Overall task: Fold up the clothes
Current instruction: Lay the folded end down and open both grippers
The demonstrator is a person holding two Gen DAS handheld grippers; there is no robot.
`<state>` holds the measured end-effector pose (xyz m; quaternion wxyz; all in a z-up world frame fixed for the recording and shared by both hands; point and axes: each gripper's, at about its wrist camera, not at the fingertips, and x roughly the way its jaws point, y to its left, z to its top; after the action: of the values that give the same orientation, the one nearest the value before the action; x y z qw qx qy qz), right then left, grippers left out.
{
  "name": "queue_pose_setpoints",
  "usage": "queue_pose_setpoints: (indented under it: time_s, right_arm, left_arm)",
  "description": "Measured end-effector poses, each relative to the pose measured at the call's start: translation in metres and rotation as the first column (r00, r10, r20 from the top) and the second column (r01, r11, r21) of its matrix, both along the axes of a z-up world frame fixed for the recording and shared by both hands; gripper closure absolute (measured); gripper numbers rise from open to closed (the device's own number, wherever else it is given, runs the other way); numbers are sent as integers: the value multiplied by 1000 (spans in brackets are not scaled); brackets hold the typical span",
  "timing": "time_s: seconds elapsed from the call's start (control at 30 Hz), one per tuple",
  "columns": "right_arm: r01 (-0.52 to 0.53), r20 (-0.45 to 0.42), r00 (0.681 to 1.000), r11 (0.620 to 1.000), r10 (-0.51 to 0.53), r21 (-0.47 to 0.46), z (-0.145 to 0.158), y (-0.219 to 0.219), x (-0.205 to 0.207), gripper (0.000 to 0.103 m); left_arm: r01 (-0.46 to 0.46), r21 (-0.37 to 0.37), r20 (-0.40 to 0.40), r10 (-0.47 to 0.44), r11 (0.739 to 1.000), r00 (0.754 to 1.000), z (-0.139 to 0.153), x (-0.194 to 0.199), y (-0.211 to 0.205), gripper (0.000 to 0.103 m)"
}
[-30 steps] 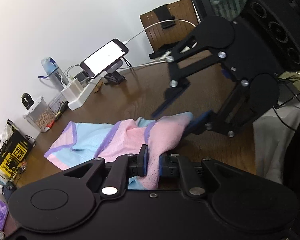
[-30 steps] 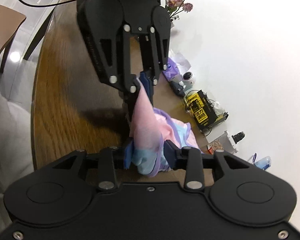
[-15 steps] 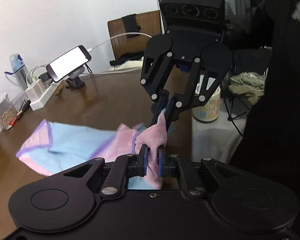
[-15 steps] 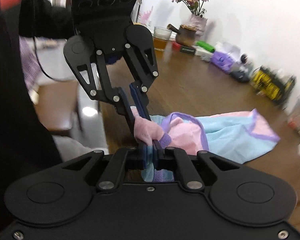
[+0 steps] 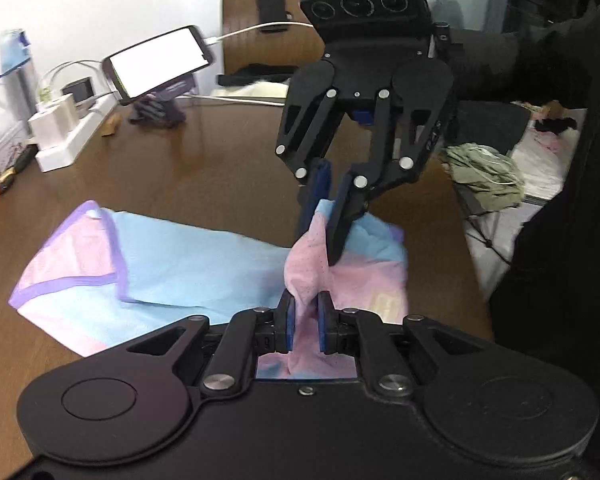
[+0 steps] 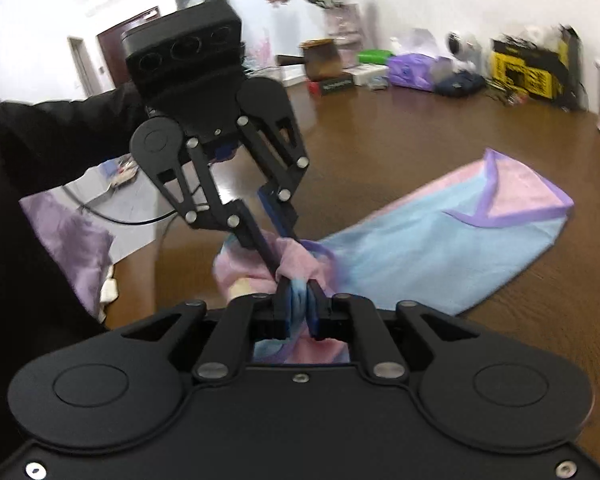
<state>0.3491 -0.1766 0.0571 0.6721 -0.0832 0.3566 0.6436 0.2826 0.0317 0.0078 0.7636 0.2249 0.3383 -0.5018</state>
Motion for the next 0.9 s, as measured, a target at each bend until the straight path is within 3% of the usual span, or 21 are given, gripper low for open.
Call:
queue_pose_setpoints:
  time_s: [0.27, 0.43, 0.47, 0.53, 0.6, 0.77, 0.9]
  right_arm:
    - [101, 119, 988, 995, -101, 1, -13, 2, 0, 80]
    - [110, 186, 977, 994, -105, -14, -18, 11, -2, 80]
    - [108, 184, 977, 994, -104, -16, -19, 11, -3, 80]
    - [111, 185, 977, 994, -106, -15, -23, 14, -3, 80]
    - [118, 194, 974, 993, -115, -5, -24, 13, -4, 80]
    - [142, 218, 965, 990, -144, 27, -24, 11, -7, 80]
    - [179, 260, 950, 984, -174, 4, -27, 12, -12, 80]
  left_arm:
    - [-120, -41, 34, 121, 992, 992, -11, 27, 23, 91]
    - [-264, -90, 132, 274, 960, 953, 6, 25, 39, 90]
    - [-282, -109, 153, 297, 953, 943, 11, 18, 43, 87]
    - [-289, -130, 181, 310, 948, 934, 20, 2, 46, 68]
    - [-273, -157, 221, 304, 949, 927, 33, -31, 46, 36]
    - [-166, -171, 239, 204, 971, 949, 28, -83, 24, 34]
    - [-163, -122, 171, 182, 979, 968, -4, -77, 2, 35]
